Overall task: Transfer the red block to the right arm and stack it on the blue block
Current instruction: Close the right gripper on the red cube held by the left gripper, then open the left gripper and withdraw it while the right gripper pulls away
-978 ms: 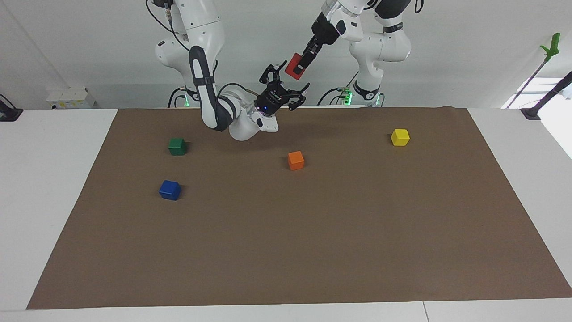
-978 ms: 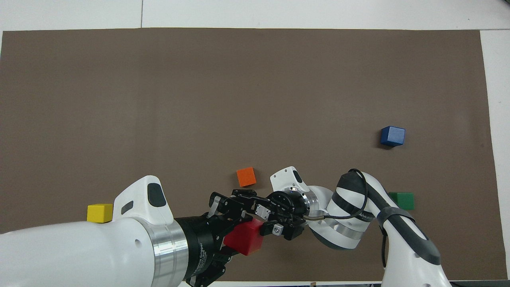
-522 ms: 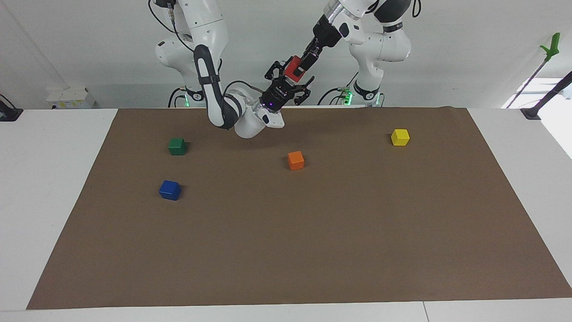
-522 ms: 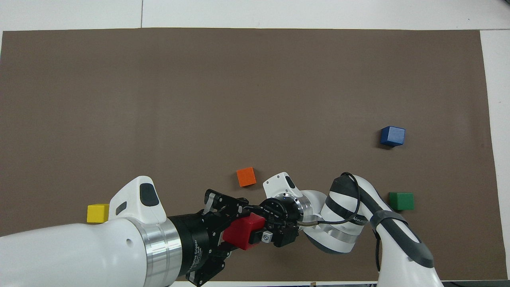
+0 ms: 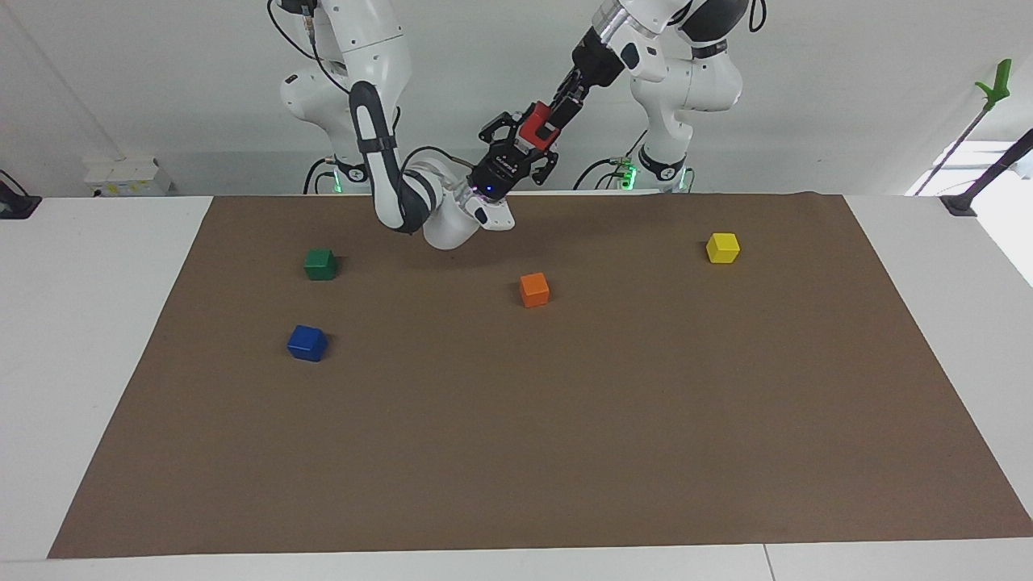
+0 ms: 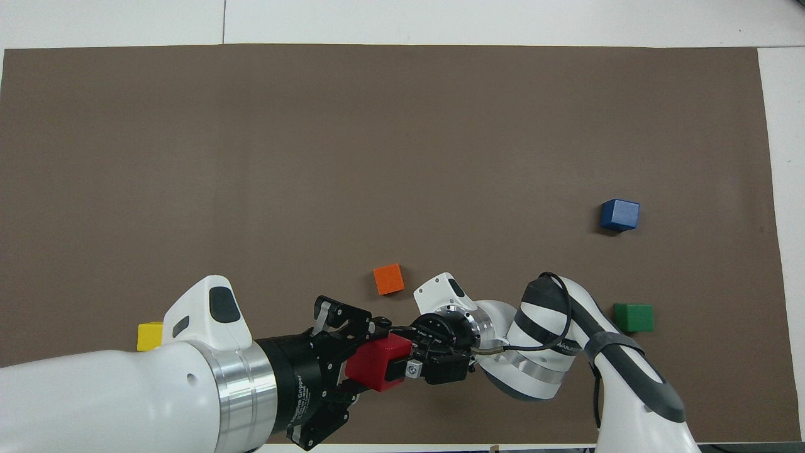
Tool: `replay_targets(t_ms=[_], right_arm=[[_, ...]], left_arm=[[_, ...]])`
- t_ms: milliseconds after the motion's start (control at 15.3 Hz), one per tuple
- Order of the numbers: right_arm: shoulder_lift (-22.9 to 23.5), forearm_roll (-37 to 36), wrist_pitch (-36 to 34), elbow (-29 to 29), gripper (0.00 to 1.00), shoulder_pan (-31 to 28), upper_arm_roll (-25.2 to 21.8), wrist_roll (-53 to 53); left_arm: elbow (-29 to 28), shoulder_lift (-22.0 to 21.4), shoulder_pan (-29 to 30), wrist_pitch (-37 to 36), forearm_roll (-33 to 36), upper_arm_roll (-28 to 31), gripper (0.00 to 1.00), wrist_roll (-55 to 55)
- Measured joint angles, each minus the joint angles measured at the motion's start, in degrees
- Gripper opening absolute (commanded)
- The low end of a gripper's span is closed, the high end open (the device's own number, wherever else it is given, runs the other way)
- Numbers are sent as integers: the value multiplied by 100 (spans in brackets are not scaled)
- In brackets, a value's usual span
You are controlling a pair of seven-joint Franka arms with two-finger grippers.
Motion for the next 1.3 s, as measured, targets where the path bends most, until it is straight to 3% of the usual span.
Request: replay_targets(t_ms=[652, 913, 1043, 1304], right_arm=[[-1, 0, 66, 60, 0, -16, 4, 116], [-76, -65, 496, 127, 0, -337, -8, 379], [-178, -342, 801, 172, 0, -633, -14, 543], [-786, -1719, 1882, 263, 0, -1558, -26, 1140]], left_arm=[[18, -91, 64, -64, 0, 39, 100, -45], [190, -230, 711, -694, 107, 181, 100, 289], [226, -247, 1057, -850, 135, 200, 100, 610], [227, -246, 1465, -916, 181, 204, 100, 949]])
